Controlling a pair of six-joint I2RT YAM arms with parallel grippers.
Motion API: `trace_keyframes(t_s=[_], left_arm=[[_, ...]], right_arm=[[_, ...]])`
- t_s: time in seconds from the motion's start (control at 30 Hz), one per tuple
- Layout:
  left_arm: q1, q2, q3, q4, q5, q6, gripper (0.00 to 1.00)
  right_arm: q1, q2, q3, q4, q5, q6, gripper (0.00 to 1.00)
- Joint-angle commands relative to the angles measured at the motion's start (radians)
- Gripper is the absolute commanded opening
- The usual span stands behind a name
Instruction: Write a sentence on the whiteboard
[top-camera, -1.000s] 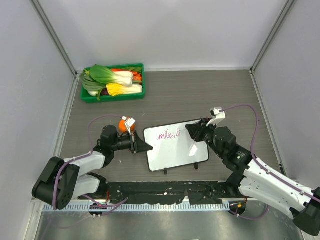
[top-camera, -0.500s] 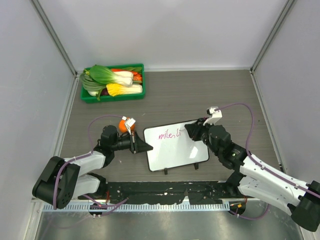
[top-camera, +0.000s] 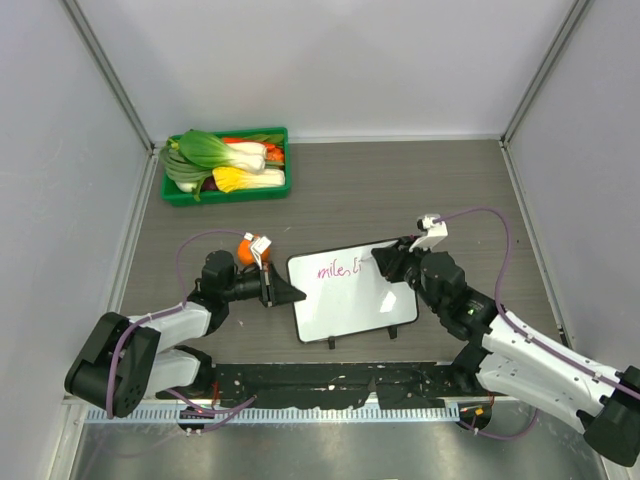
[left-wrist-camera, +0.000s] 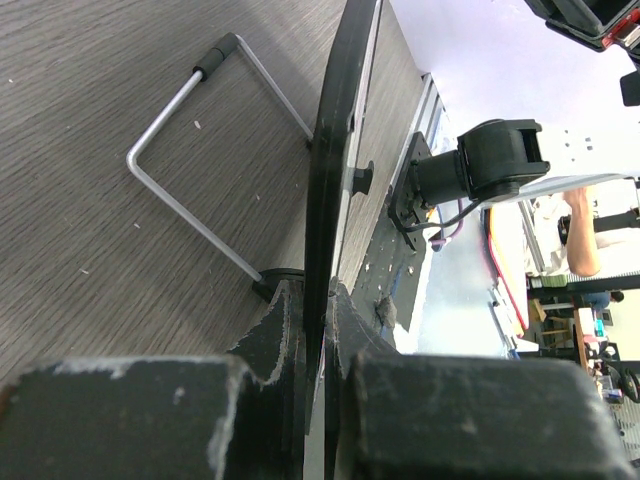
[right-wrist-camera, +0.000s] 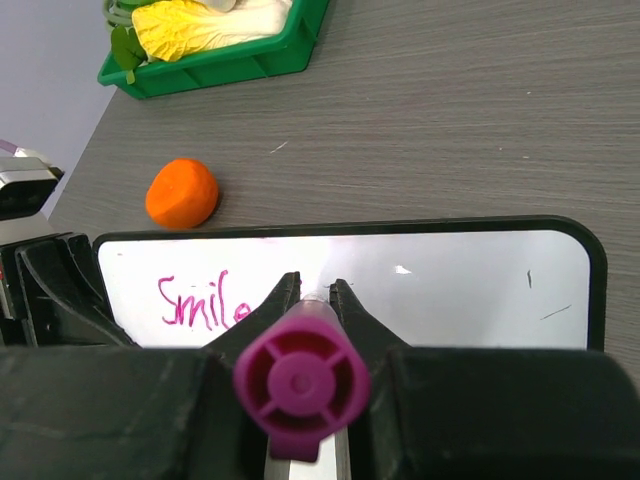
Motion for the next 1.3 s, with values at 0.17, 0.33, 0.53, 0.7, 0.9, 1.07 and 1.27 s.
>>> trace_keyframes(t_s=[0.17, 0.33, 0.53, 0.7, 0.9, 1.07, 1.27], left_arm=[[0.005, 0.018, -0.004, -0.044, -0.119, 0.083, 0.0], [0.005, 0.016, -0.007, -0.039, -0.119, 0.081, 0.0], [0.005, 0.012, -0.005, -0.042, -0.118, 0.081, 0.0], [0.005, 0.013, -0.004, -0.045, -0.115, 0.083, 0.0], [0.005, 0.013, -0.004, -0.045, -0.113, 0.083, 0.0], [0.005, 0.01, -0.004, -0.045, -0.115, 0.083, 0.0], [0.006, 0.005, -0.007, -0.05, -0.119, 0.083, 0.0]], right_arm=[[-0.002, -0.074, 0.016, -0.019, 0.075, -0.001, 0.01], [-0.002, -0.054, 0.017, -0.01, 0.095, -0.012, 0.01], [-0.002, -0.035, 0.011, 0.02, 0.099, -0.01, 0.01], [-0.002, -0.024, 0.008, 0.037, 0.121, -0.015, 0.01], [-0.007, 0.0, 0.01, 0.047, 0.116, -0.021, 0.01], [-0.008, 0.008, 0.002, 0.037, 0.095, -0.015, 0.01], [-0.01, 0.0, -0.003, 0.005, 0.059, -0.012, 0.01]])
